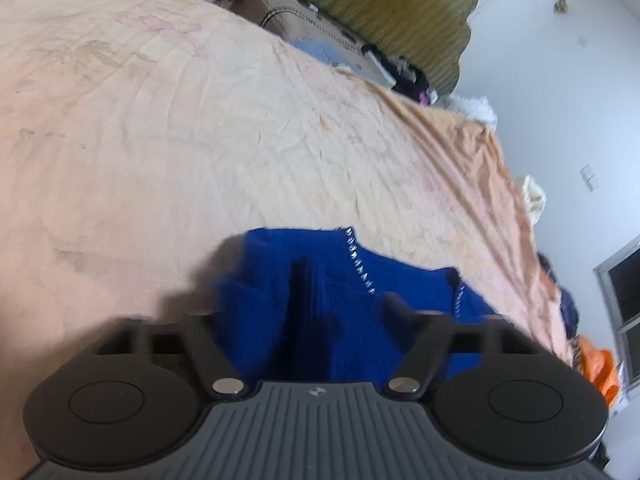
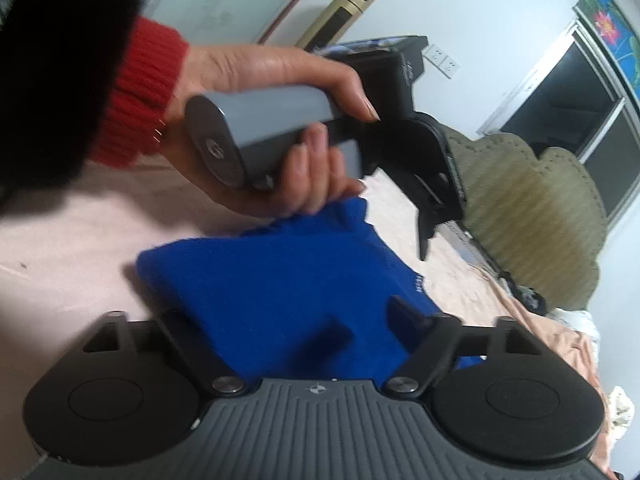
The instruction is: Fold small clothes
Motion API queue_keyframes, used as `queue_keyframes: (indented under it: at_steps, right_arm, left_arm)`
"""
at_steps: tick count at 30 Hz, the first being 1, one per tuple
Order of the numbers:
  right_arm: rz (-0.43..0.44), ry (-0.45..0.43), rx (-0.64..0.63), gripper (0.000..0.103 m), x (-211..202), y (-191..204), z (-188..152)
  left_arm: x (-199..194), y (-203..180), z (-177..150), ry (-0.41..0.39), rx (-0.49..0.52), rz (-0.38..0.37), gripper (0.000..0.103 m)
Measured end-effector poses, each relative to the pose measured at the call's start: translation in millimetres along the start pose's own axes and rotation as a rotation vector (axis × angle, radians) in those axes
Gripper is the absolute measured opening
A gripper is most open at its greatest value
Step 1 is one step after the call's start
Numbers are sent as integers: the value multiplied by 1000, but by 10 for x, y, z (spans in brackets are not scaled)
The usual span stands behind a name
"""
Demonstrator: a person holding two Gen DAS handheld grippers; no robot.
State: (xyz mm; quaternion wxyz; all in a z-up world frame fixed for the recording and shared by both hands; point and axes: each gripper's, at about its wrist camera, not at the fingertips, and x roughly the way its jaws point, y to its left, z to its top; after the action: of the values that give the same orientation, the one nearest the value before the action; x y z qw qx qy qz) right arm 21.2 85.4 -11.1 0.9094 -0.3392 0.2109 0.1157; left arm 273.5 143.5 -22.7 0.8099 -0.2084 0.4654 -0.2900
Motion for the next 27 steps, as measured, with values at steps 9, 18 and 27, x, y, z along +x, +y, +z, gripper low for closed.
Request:
queue_keyframes:
  at_steps: [9,18,27]
  right_arm:
    - [70,-23,-85,3,-2,211,-32]
    - [77,-83,211,3,-405,-474,-191]
    - [38,-94,645,4,-935,-1436,-986]
  left_arm:
    - [22,-356,-60,-20,136,185,10]
    - [-161,-1152,33,-104,168,331,10]
    - [434,-2235,-162,-87,320,384,10]
